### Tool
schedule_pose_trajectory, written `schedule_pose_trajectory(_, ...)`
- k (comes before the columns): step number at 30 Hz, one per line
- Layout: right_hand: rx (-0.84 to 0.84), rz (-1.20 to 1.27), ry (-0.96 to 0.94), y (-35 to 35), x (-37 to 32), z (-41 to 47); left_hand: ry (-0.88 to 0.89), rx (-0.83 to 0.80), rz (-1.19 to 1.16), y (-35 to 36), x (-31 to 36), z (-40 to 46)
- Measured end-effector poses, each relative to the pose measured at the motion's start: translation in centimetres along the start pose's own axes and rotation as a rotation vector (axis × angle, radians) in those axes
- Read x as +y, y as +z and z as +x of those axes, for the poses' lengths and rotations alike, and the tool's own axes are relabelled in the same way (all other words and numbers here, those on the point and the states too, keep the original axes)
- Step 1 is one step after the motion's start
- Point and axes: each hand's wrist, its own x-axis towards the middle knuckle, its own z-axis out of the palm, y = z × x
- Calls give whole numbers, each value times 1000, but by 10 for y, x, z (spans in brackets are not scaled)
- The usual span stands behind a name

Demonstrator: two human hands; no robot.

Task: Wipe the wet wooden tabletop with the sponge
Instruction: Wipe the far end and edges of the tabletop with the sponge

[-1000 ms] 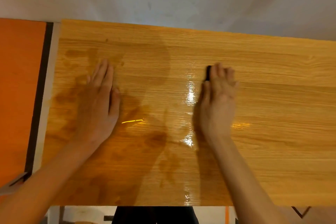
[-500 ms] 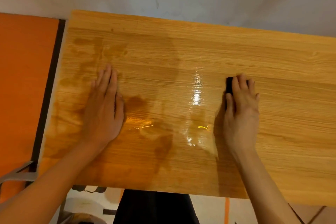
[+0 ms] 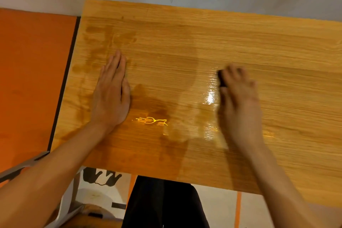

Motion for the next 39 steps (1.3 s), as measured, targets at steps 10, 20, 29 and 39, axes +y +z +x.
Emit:
schedule_pose_trajectory(10, -224, -234, -78, 128, -91, 21, 19, 33, 7, 2, -3, 2)
schedule_pose_trajectory(20, 51, -70, 186, -5, -1, -29, 13, 57, -14, 2, -1, 1)
schedule_pose_trajectory(29, -96, -123, -111, 115, -158, -30, 18, 2, -88, -9, -6, -10)
schedule_pose_trajectory(39, 111, -52, 202, -6, 11, -43, 99, -4, -22, -11, -22, -71)
